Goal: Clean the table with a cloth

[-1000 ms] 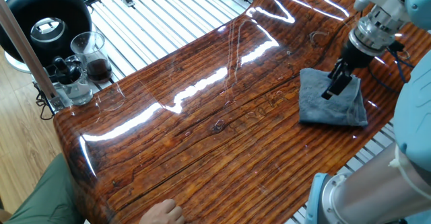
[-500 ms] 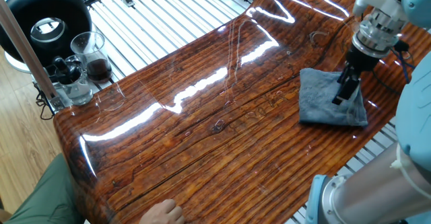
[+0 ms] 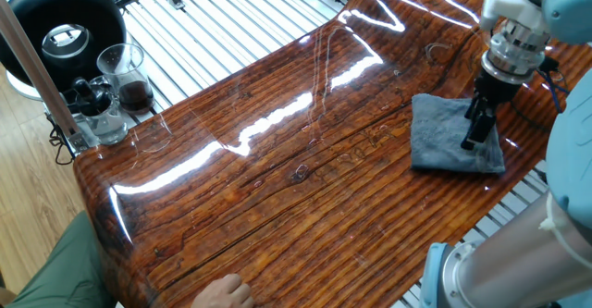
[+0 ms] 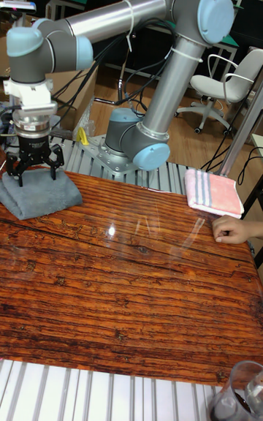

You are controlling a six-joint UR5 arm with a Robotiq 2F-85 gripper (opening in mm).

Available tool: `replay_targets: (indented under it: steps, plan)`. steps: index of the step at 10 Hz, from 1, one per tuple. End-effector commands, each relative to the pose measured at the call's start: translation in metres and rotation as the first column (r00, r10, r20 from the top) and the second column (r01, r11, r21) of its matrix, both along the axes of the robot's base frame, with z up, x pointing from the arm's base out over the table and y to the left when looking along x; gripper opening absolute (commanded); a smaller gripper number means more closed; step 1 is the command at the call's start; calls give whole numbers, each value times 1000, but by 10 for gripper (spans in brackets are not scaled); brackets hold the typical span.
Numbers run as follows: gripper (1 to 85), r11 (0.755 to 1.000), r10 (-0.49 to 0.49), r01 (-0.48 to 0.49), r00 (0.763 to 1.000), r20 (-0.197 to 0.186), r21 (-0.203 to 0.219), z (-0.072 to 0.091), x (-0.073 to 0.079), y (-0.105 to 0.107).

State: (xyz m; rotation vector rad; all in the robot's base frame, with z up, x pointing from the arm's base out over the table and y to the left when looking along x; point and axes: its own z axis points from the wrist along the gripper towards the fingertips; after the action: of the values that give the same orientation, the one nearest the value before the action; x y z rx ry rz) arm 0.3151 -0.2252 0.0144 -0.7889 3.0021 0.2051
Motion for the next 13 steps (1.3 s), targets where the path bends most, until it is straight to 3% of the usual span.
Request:
replay_targets:
  steps: [1,3,5,7,9,10,11,13]
  plan:
    - [850,1000,9,-9,1000,20,0,-10,10,1]
    - [850,1000,-12,11,1000,24,19,-13,13,6]
    - [677,996,-79,78,997,13,47,-13,12,15]
    - [537,995,-93,93,995,18,32,-12,15,8]
    - [177,995,-99,100,995,17,-29,-11,15,-7]
    - [43,992,-110,110,994,7,-58,-9,15,-9]
    - [10,989,-111,112,994,14,-95,-6,21,-13]
    - [10,987,-108,108,994,11,-120,2,38,-6]
